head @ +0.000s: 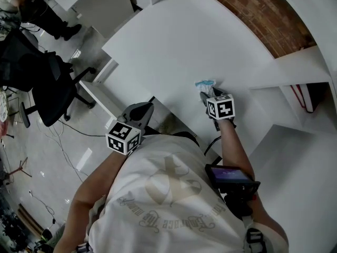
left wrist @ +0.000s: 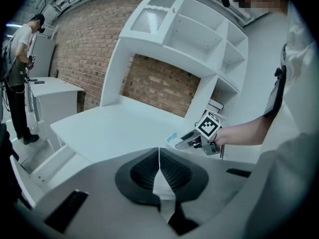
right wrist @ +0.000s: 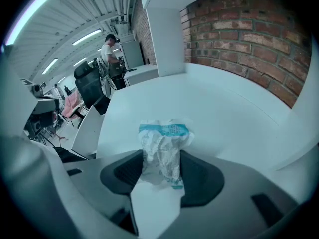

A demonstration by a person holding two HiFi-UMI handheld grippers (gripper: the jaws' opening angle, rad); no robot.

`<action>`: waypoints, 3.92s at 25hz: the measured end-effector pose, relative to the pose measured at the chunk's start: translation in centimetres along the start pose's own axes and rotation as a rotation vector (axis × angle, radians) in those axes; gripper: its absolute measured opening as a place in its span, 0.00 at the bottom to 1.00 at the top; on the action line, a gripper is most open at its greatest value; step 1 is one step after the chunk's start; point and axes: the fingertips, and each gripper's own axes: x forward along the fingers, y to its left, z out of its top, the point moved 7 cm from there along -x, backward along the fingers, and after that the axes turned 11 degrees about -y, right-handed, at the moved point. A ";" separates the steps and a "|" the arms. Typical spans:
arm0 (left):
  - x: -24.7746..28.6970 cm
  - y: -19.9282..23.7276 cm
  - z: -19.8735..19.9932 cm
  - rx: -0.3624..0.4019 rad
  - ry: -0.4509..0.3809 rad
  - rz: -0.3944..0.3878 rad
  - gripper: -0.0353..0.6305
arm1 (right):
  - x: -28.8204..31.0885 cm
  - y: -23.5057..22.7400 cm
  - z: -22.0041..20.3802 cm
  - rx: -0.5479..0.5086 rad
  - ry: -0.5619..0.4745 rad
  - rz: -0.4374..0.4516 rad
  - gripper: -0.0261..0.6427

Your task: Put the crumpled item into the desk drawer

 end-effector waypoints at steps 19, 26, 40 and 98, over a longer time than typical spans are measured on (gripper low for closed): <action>-2.6 2.1 0.7 -0.041 -0.042 0.026 0.09 | 1.1 5.4 4.5 -0.056 -0.071 0.126 0.40; -6.7 6.0 0.7 -0.079 -0.066 0.089 0.09 | 3.6 10.4 6.7 -0.092 -0.061 0.169 0.40; -13.3 13.0 1.2 -0.109 -0.120 0.137 0.09 | 7.4 19.3 10.3 -0.152 -0.043 0.205 0.40; -18.7 20.7 -5.3 -0.247 -0.096 0.391 0.09 | 29.0 32.8 0.5 -0.281 0.333 0.410 0.40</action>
